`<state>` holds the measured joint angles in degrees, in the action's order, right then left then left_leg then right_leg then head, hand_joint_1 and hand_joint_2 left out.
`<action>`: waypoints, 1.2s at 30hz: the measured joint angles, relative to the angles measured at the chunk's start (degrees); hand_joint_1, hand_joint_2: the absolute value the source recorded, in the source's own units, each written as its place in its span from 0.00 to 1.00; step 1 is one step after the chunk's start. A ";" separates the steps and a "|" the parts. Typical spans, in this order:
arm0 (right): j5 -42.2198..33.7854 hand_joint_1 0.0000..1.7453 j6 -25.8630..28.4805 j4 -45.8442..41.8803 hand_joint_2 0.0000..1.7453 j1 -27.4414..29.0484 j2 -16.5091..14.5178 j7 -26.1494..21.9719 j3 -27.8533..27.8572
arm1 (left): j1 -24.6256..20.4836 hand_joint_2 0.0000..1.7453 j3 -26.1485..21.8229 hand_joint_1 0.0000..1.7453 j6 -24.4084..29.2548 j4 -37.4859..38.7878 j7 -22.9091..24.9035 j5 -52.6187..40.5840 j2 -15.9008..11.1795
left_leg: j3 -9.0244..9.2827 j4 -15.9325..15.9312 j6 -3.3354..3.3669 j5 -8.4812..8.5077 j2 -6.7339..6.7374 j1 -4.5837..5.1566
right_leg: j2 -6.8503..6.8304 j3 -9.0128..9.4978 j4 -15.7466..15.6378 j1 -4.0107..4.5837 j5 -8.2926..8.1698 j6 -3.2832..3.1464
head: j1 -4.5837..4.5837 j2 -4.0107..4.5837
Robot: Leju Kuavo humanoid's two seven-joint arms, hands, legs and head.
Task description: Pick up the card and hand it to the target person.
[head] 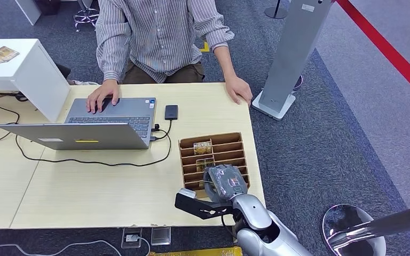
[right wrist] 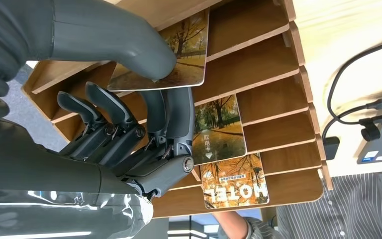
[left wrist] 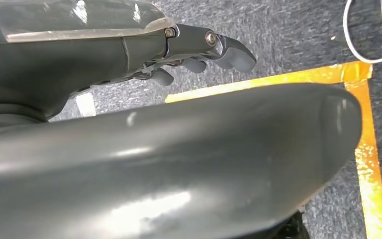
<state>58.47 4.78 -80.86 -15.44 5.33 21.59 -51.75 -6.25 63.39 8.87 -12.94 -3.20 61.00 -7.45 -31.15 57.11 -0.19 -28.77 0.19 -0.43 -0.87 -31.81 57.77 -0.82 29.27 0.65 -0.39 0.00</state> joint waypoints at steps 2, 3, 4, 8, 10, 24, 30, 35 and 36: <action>0.22 0.98 0.28 0.01 1.00 0.01 0.01 0.00 0.01 | -0.03 0.00 0.00 0.00 0.35 0.00 0.01 -0.01 -0.01 | 0.00 0.00 0.00 0.00 0.00 0.00 | 0.00 0.00 0.00 0.00 0.00 0.00 | 0.00 0.00; 0.29 0.98 0.36 0.00 1.00 0.00 0.02 0.00 0.03 | -0.03 0.00 0.00 0.00 0.48 0.00 0.14 -0.02 -0.01 | 0.00 0.00 0.00 0.00 0.00 0.00 | 0.00 0.00 0.00 0.00 0.00 0.00 | 0.00 0.00; 0.29 0.98 0.42 -0.01 1.00 -0.03 0.02 0.00 0.05 | -0.03 0.00 0.00 0.00 0.61 0.00 0.27 -0.03 -0.02 | 0.00 0.00 0.00 0.00 0.00 0.00 | 0.00 0.00 0.00 0.00 0.00 0.00 | 0.01 0.00; -2.23 0.98 -0.24 -0.34 1.00 -0.46 0.13 -0.60 0.46 | -0.06 0.00 0.00 0.00 0.70 0.00 0.58 -0.11 -0.02 | 0.00 0.00 0.00 0.00 0.00 0.00 | 0.00 0.00 0.00 0.00 0.00 0.00 | 0.01 0.00; -5.98 0.98 -1.71 -1.13 1.00 -1.04 0.38 -1.59 1.03 | -0.07 0.00 0.00 0.00 0.59 0.00 0.65 -0.19 -0.05 | 0.00 0.00 0.00 0.00 0.00 0.00 | 0.00 0.00 0.00 0.00 0.00 0.00 | 0.01 0.00; -19.85 0.98 -6.94 -14.39 1.00 -9.52 5.26 -2.54 6.16 | 0.18 0.00 0.00 0.00 0.28 0.01 0.92 -0.13 -0.28 | 0.01 0.01 0.01 0.01 0.01 0.00 | 0.01 -0.01 0.00 0.00 -0.02 0.00 | -0.01 0.00; -18.87 0.98 -7.10 -16.66 1.00 -9.92 5.92 -2.44 6.21 | 0.16 0.00 0.00 0.00 0.31 0.01 1.40 -0.19 -0.26 | -0.01 0.01 0.00 0.01 0.01 0.00 | 0.01 -0.01 0.00 0.00 -0.02 -0.01 | 0.04 -0.01; -0.07 0.98 3.10 -16.43 1.00 -10.13 5.95 -2.08 5.93 | 0.07 0.00 0.02 0.00 0.29 0.01 1.44 -0.69 -0.20 | -0.01 0.01 0.01 0.01 0.00 0.00 | 0.00 0.00 0.00 0.00 -0.02 0.00 | -0.02 -0.01; 4.88 0.98 6.66 -16.23 1.00 -10.15 5.93 -2.49 5.89 | -0.01 0.00 0.04 0.00 0.28 0.01 1.47 -0.79 -0.14 | -0.01 0.01 0.01 0.01 0.00 0.00 | 0.00 0.00 0.00 0.00 -0.02 0.00 | -0.03 -0.01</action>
<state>63.35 11.43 -97.09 -25.59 11.27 19.10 -45.87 -6.27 63.42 9.16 -12.93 -1.73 60.22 -7.59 -31.16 57.12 -0.18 -28.77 0.20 -0.43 -0.87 -31.81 57.77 -0.83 29.25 0.64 -0.43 -0.01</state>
